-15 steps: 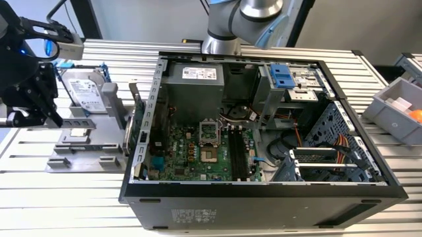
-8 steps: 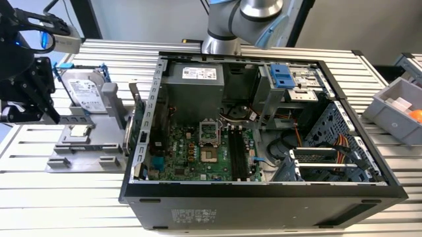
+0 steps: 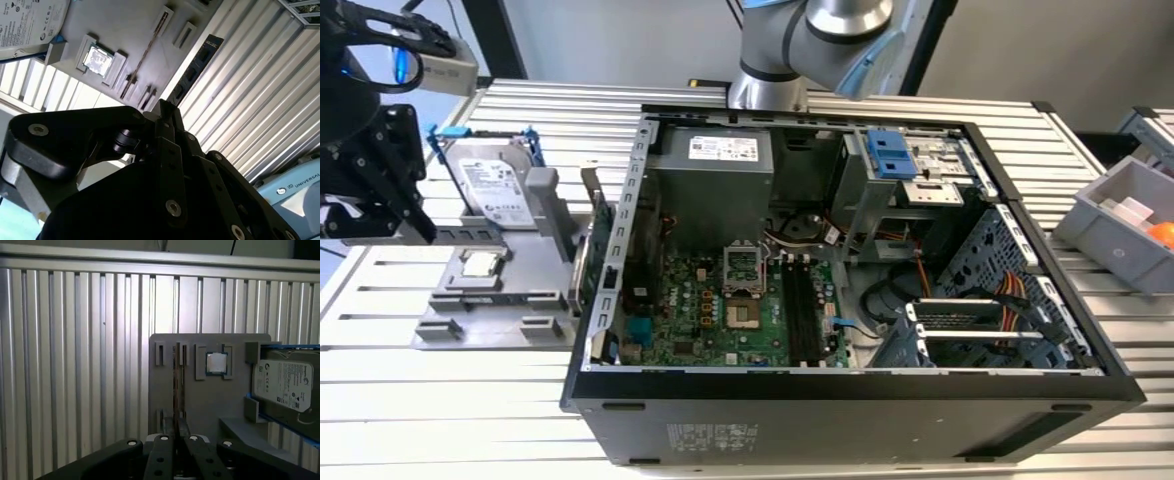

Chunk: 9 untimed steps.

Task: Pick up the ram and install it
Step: 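Pick up the ram and move it above insertion slot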

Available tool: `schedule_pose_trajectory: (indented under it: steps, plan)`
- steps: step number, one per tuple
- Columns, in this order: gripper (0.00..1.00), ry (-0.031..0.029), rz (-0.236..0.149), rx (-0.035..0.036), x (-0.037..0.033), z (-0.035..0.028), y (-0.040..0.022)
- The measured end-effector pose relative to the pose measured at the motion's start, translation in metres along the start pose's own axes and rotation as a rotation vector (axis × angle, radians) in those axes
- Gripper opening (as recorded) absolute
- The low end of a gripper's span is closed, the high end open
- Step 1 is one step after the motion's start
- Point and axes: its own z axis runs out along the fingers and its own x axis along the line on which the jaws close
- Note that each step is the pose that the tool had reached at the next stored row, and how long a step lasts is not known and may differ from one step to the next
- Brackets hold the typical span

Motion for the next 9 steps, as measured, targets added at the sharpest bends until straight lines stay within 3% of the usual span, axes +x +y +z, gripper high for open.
schedule_pose_trajectory:
  steps: [9]
  plan:
    - [0.0, 0.0, 0.0, 0.0, -0.0007, -0.009, -0.0001]
